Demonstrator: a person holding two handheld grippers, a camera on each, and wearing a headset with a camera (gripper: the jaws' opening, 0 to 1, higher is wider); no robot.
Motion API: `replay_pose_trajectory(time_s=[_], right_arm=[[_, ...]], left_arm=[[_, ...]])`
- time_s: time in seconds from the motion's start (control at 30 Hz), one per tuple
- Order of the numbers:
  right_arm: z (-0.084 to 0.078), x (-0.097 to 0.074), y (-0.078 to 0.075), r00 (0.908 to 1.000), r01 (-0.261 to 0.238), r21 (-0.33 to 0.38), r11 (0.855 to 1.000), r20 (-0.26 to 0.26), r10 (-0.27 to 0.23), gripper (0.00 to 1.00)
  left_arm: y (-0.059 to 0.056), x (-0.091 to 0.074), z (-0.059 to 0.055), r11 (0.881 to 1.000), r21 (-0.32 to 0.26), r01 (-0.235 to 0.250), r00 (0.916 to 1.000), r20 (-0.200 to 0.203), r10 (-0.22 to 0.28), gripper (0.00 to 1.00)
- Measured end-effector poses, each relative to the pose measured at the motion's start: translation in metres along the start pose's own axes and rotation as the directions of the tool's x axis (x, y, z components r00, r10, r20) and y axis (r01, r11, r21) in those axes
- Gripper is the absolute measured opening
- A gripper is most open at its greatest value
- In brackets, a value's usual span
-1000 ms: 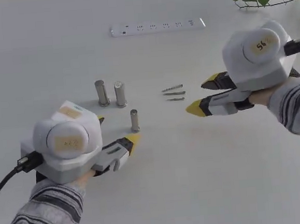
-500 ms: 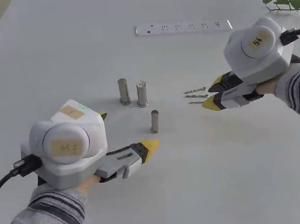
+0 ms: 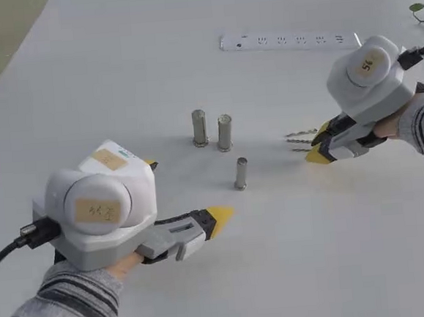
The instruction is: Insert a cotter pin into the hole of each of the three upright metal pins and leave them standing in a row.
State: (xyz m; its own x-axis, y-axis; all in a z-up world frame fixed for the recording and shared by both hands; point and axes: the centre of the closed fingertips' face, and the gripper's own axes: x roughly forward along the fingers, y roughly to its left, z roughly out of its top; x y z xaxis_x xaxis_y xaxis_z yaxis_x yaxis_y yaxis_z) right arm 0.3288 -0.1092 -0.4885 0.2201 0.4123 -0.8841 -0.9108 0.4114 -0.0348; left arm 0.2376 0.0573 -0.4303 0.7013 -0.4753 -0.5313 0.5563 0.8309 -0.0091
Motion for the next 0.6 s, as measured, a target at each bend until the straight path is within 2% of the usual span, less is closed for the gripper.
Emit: replay_pose_trajectory(time_s=[0.1,0.2,0.3,0.4,0.6], right_arm=[[-0.0041,0.0025,-0.0004,0.9993,-0.004,-0.018,1.000,-0.036,0.003,0.11],[-0.0030,0.0038,-0.0064,0.9992,-0.012,-0.011,1.000,-0.037,0.012,0.08],[-0.0044,0.0026,-0.0043,0.9990,-0.014,-0.013,1.000,-0.043,0.013,0.06],[-0.0054,0.0022,-0.0090,0.9982,0.012,-0.027,1.000,-0.058,-0.013,0.00],[-0.0047,0.0012,-0.0077,0.9983,0.008,-0.045,0.999,-0.058,-0.010,0.00]], left_arm=[[0.0006,-0.0020,-0.0036,1.000,-0.005,-0.002,1.0000,-0.008,0.002,0.70],[0.0024,-0.0032,-0.0047,1.000,-0.008,-0.009,0.9999,-0.009,0.009,0.69],[0.0027,-0.0037,-0.0051,1.000,-0.007,-0.010,0.9999,-0.010,0.010,0.69],[0.0025,-0.0039,-0.0063,1.000,-0.003,-0.011,0.9998,-0.015,0.011,0.67],[0.0013,-0.0039,-0.0100,1.000,-0.003,-0.003,0.9995,-0.030,0.003,0.65]])
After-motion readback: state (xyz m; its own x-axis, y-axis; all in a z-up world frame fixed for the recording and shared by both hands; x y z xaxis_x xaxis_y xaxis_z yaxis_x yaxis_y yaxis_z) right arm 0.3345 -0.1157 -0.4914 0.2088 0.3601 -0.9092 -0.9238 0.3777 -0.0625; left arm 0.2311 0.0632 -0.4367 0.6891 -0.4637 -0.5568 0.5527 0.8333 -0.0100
